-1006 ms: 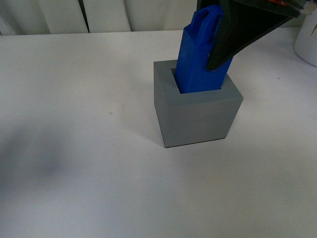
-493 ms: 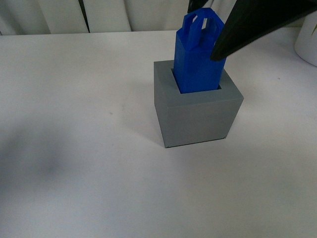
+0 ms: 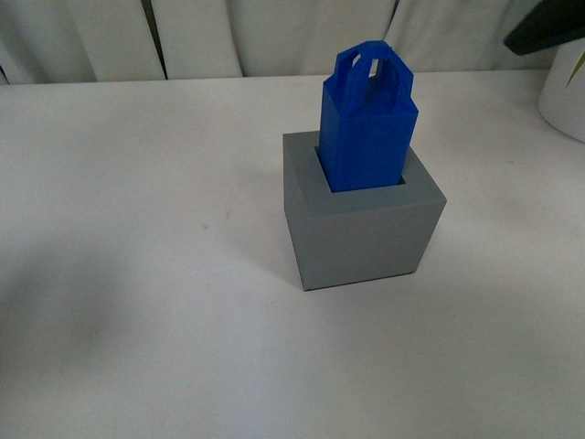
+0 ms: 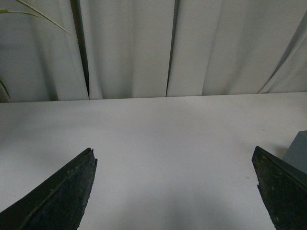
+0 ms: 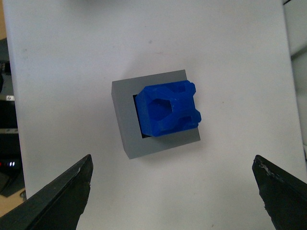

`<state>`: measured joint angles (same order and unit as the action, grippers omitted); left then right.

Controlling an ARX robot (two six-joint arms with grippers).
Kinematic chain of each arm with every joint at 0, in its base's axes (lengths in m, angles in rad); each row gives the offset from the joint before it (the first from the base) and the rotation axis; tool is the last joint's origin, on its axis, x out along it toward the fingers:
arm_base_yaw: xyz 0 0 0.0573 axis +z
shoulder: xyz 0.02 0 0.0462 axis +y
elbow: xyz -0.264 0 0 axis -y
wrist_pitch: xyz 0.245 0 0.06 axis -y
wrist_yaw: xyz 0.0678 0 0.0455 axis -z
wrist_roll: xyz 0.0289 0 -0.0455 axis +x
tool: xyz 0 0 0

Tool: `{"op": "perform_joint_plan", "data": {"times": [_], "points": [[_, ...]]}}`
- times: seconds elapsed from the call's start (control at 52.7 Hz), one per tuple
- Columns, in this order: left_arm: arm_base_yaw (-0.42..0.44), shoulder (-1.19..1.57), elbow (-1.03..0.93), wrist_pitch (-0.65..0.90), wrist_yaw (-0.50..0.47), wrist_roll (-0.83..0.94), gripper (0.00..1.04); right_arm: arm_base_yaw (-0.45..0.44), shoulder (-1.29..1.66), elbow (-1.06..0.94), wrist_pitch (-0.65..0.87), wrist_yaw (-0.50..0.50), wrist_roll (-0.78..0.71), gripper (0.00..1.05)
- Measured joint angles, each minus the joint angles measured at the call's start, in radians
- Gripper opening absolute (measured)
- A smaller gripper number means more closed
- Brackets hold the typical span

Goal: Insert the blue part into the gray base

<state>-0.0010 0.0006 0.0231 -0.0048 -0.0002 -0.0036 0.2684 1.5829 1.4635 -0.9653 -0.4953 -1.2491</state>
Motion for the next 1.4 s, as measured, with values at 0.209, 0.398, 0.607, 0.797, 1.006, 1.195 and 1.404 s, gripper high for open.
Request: {"op": "perform_joint_plan", "data": {"times": [0.209,0.398,0.607,0.797,1.006,1.195,1.404], "points": [[0.000,0.000,0.000,0.000,0.000,0.000,0.99,-0.094,-0.235,-0.323,0.346,-0.063,0.187,0.97],[0.000,0.000,0.000,0.000,0.000,0.000,0.99,-0.116,-0.288,-0.454,0.529,-0.056,0.346,0.97],[0.000,0.000,0.000,0.000,0.000,0.000,0.99,-0.070,-0.357,-0.625,0.910,0.283,0.575,0.85],[0.000,0.000,0.000,0.000,0.000,0.000,0.99,-0.119,-0.539,-1.026,1.583,0.650,1.161,0.42],[0.000,0.000,0.000,0.000,0.000,0.000,0.99,-0.162,-0.657,-1.196,1.612,0.595,1.226,0.01],[0.000,0.000,0.000,0.000,0.000,0.000,0.99,-0.200,-0.745,-1.275,1.607,0.562,1.234,0.02],[0.000,0.000,0.000,0.000,0.001,0.000,0.99,-0.266,-0.863,-1.349,1.563,0.500,1.237,0.02]]}}
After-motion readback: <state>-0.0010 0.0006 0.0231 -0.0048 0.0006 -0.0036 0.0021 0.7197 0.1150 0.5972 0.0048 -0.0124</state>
